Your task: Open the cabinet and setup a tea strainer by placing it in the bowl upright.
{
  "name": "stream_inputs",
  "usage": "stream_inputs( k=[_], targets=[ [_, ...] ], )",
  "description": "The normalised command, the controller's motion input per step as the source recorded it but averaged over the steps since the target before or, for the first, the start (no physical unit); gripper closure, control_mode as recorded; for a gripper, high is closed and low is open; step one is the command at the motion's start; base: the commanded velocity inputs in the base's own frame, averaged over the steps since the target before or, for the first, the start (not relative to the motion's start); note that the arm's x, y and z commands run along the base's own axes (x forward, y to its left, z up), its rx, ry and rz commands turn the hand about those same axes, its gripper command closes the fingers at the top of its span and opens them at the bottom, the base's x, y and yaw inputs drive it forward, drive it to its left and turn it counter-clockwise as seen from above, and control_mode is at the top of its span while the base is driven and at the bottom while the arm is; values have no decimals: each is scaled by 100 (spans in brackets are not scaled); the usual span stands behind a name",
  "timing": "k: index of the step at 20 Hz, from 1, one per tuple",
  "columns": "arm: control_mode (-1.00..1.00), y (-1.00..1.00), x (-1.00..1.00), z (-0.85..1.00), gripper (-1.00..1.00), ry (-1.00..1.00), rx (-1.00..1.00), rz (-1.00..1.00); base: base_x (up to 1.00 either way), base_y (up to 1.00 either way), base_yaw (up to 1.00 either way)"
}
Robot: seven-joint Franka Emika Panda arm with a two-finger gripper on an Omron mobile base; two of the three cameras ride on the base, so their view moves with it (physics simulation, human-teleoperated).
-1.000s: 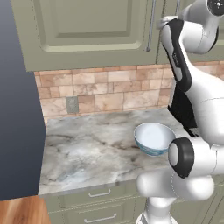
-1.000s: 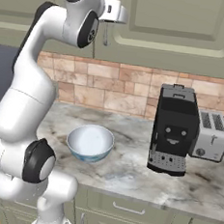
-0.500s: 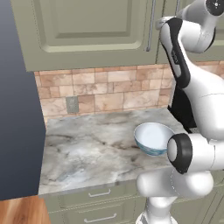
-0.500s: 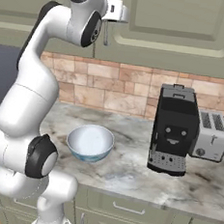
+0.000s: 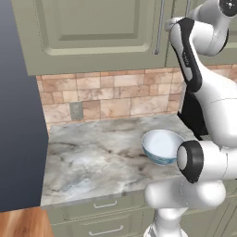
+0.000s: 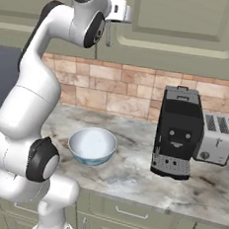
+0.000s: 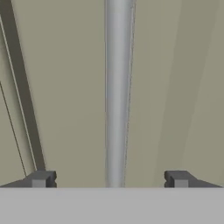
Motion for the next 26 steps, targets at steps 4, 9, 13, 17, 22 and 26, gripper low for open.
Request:
stream_inputs(
  k=[4,9,13,17,22,26],
  targets=[
    [-100,0,32,-1,100,-4,0,0,0,0,0],
    [-100,0,8,-9,100,-3,0,-2,0,0,0],
    [-100,1,3,-11,100,-8,-4,-9,0,0,0],
    [-100,0,21,-3,100,0,-1,-6,0,0,0],
    [-100,-11,12,0,100,1,5,0,0,0,0],
    [-100,-40,-51,1,100,2,8,0,0,0,0]
  ],
)
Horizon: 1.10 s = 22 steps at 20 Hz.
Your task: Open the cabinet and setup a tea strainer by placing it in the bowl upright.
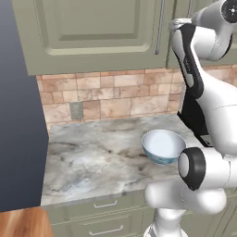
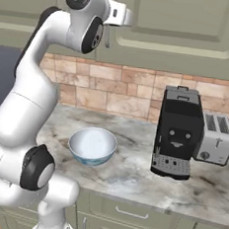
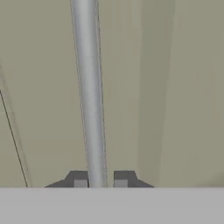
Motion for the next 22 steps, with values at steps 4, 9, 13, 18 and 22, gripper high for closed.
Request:
stream_inputs(
  k=[4,9,13,18,22],
  targets=[
    [-100,-59,-88,1,100,11,7,0,0,0,0],
    [-100,-80,-100,0,100,6,10,0,0,0,0],
    [-100,-99,-100,0,100,2,15,0,0,0,0],
    [-100,-100,-100,0,100,0,16,0,0,0,0],
    [-100,-100,-100,0,100,0,15,0,0,0,0]
  ],
)
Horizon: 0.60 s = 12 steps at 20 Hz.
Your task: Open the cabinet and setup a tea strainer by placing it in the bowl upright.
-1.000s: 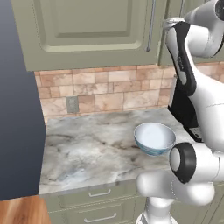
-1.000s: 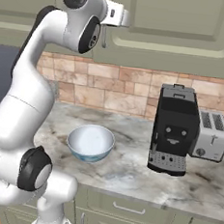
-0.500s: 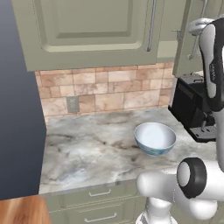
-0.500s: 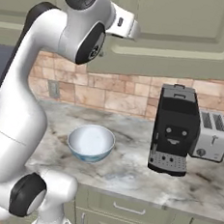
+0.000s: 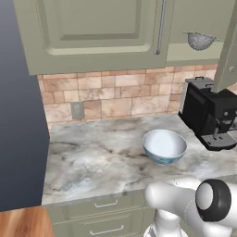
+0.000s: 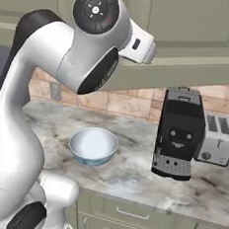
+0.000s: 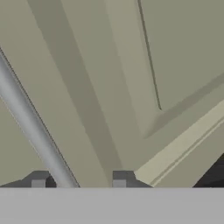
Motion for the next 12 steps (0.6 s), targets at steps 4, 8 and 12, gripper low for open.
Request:
stream_inputs(
  k=[4,8,12],
  targets=[
    [-100,-95,-100,0,100,0,11,0,0,0,0],
    [-100,-18,-95,0,100,0,0,-9,0,0,0],
    [-100,-4,-89,0,-100,0,0,-13,0,0,0]
  ],
)
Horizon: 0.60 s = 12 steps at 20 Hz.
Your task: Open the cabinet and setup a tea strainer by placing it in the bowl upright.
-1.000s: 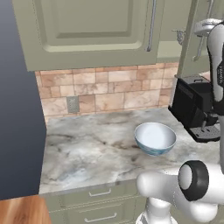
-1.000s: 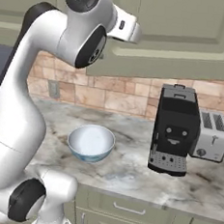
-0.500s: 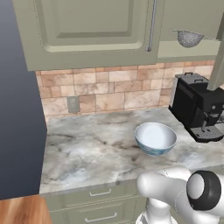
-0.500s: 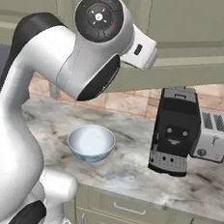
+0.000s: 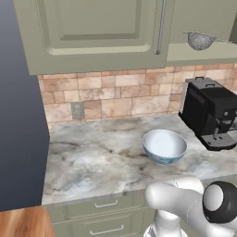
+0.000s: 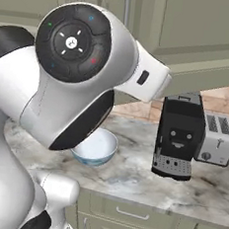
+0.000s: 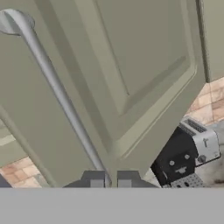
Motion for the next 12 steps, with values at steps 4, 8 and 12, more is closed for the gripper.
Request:
stream_inputs(
  k=[4,8,12],
  targets=[
    [-100,14,-75,9,-100,0,-5,-15,0,0,0],
    [-100,75,-41,14,-100,12,-22,-20,0,0,0],
    [-100,100,0,1,-100,36,-40,-18,0,0,0]
  ],
)
